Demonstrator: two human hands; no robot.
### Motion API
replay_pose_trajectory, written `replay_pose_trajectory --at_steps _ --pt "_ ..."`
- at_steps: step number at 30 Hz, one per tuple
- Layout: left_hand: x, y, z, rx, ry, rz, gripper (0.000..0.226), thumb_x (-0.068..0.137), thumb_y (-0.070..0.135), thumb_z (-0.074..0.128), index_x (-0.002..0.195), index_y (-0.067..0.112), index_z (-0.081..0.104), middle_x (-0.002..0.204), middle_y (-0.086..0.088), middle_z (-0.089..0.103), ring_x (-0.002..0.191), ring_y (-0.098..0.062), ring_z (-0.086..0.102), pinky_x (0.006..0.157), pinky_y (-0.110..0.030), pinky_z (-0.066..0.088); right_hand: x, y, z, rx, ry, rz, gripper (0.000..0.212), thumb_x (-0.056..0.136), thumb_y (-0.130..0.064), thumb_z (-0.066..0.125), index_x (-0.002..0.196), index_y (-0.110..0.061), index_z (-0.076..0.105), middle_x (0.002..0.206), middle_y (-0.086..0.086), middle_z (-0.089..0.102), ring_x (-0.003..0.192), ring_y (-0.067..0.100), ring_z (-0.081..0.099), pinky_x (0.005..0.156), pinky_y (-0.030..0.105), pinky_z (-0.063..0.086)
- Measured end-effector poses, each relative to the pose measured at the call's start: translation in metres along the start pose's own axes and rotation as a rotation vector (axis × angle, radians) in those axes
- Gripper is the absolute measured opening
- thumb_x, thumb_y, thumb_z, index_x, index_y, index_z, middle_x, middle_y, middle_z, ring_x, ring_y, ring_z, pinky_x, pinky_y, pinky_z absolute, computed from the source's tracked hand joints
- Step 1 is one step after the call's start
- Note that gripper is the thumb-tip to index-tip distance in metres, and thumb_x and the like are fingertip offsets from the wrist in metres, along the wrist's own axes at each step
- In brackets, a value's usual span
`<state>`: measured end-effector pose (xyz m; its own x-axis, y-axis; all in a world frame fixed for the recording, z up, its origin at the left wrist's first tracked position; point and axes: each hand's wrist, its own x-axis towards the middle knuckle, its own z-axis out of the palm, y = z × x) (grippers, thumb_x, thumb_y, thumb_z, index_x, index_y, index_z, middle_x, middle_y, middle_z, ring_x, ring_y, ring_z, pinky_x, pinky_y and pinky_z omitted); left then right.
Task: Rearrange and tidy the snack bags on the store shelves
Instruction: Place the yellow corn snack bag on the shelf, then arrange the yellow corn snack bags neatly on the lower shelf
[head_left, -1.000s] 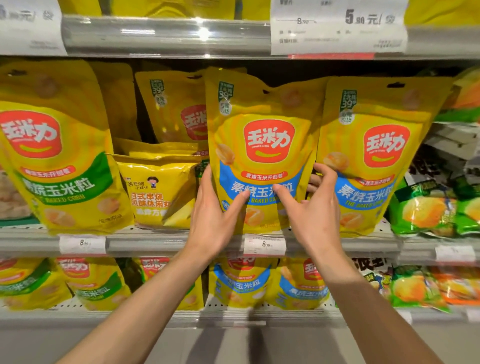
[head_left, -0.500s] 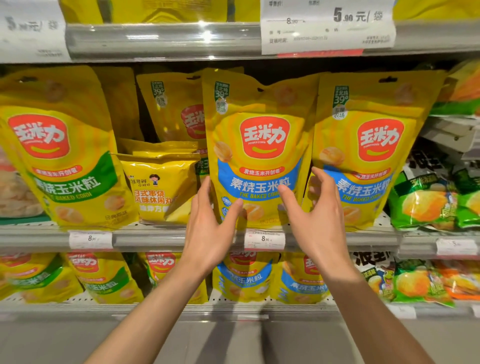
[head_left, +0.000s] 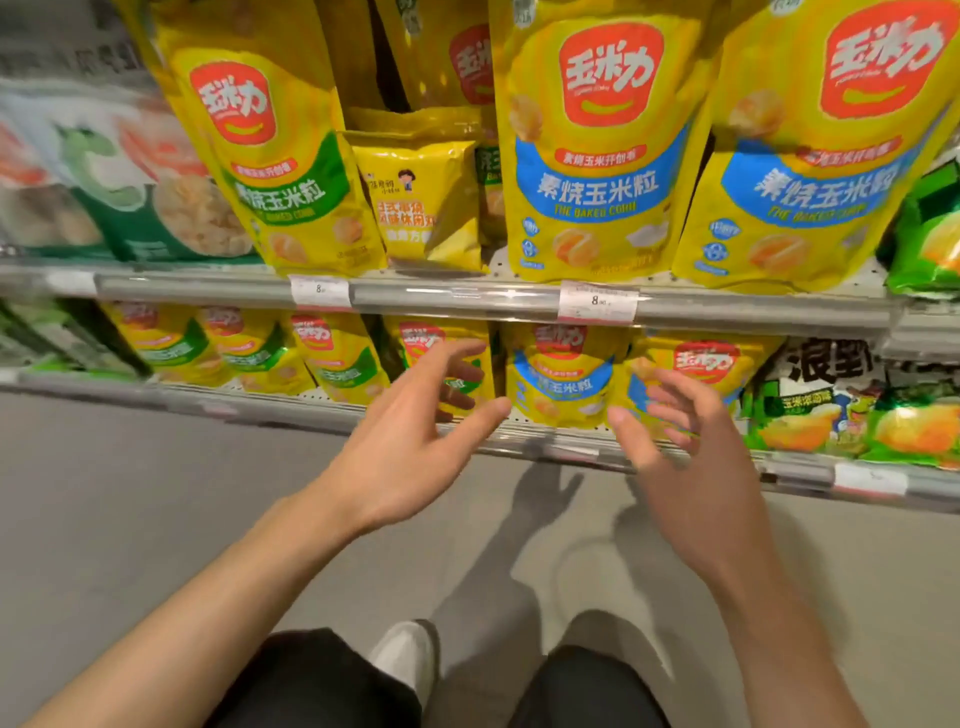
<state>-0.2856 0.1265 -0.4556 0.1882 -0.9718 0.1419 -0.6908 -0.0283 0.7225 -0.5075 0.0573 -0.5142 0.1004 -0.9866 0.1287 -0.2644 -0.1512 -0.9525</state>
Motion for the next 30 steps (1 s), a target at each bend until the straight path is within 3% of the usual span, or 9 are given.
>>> replay_pose_trajectory --at_steps 4,7,11,14,17,19,22,26,30 --pt "-0.020 -0.024 -0.022 0.042 -0.044 -0.037 0.051 0.094 0.047 0.065 0.141 0.038 0.048 0.122 0.017 0.063 0.105 0.001 0.065 0.094 -0.032 0.056 -0.029 0.003 0.023 0.019 -0.045 0.073 0.047 0.085 -0.043 0.073 0.128 -0.035 0.056 0.131 -0.011 0.064 0.122 0.006 0.060 0.104 0.031 0.046" --pt "-0.010 -0.058 -0.036 0.010 -0.060 -0.054 0.051 0.092 0.049 0.064 0.140 0.040 0.048 0.120 0.019 0.063 0.105 0.002 0.065 0.094 -0.031 0.055 -0.022 0.006 0.060 -0.016 -0.028 0.110 0.051 0.074 -0.055 0.072 0.121 -0.041 0.057 0.127 -0.015 0.066 0.118 0.002 0.062 0.107 0.032 0.046" --pt "0.036 -0.121 -0.058 -0.065 -0.084 -0.056 0.044 0.093 0.040 0.068 0.134 0.041 0.052 0.112 0.019 0.065 0.100 -0.006 0.068 0.091 -0.028 0.055 0.008 0.005 0.121 -0.075 -0.024 0.153 0.034 0.080 -0.044 0.077 0.109 -0.048 0.059 0.118 -0.027 0.064 0.110 -0.013 0.058 0.097 0.018 0.041" --pt "0.078 -0.159 -0.072 -0.113 -0.083 -0.023 0.038 0.095 0.037 0.068 0.130 0.038 0.054 0.108 0.017 0.066 0.095 -0.008 0.068 0.086 -0.029 0.054 0.032 -0.003 0.167 -0.096 0.013 0.197 0.036 0.084 -0.035 0.078 0.117 -0.039 0.063 0.118 -0.025 0.067 0.109 -0.012 0.059 0.092 0.011 0.041" --pt "0.106 -0.185 -0.082 -0.150 -0.152 -0.012 0.038 0.096 0.034 0.068 0.131 0.030 0.056 0.107 0.013 0.067 0.093 -0.007 0.069 0.084 -0.035 0.056 0.047 -0.016 0.209 -0.125 0.032 0.232 0.041 0.083 -0.042 0.084 0.118 -0.037 0.065 0.113 -0.029 0.069 0.107 -0.011 0.062 0.089 0.004 0.043" --pt "0.115 -0.197 -0.087 -0.197 -0.148 -0.022 0.037 0.095 0.035 0.066 0.130 0.027 0.058 0.107 0.011 0.068 0.095 -0.009 0.070 0.084 -0.036 0.057 0.053 -0.025 0.228 -0.123 0.051 0.243 0.039 0.077 -0.051 0.076 0.113 -0.041 0.063 0.109 -0.032 0.068 0.104 -0.010 0.063 0.087 0.002 0.043" --pt "0.116 -0.214 -0.090 -0.209 -0.157 -0.042 0.034 0.093 0.035 0.064 0.126 0.030 0.059 0.106 0.012 0.068 0.093 -0.008 0.070 0.084 -0.030 0.055 0.055 -0.027 0.244 -0.138 0.042 0.217 0.043 0.074 -0.060 0.067 0.113 -0.041 0.063 0.107 -0.023 0.071 0.103 -0.003 0.066 0.089 0.008 0.048" --pt "0.108 -0.230 -0.089 -0.197 -0.171 -0.095 0.029 0.096 0.036 0.067 0.124 0.032 0.060 0.103 0.016 0.069 0.094 -0.007 0.068 0.086 -0.025 0.053 0.046 -0.015 0.252 -0.090 0.110 0.183 0.033 0.083 -0.045 0.076 0.113 -0.037 0.064 0.110 -0.015 0.072 0.104 0.004 0.069 0.091 0.011 0.049" --pt "0.105 -0.237 -0.087 -0.197 -0.101 -0.066 0.031 0.093 0.030 0.070 0.123 0.031 0.061 0.100 0.017 0.070 0.088 -0.005 0.070 0.080 -0.015 0.052 0.037 0.007 0.255 -0.030 0.160 0.148 0.034 0.083 -0.046 0.077 0.113 -0.036 0.066 0.107 -0.015 0.073 0.104 0.007 0.070 0.094 0.021 0.053"
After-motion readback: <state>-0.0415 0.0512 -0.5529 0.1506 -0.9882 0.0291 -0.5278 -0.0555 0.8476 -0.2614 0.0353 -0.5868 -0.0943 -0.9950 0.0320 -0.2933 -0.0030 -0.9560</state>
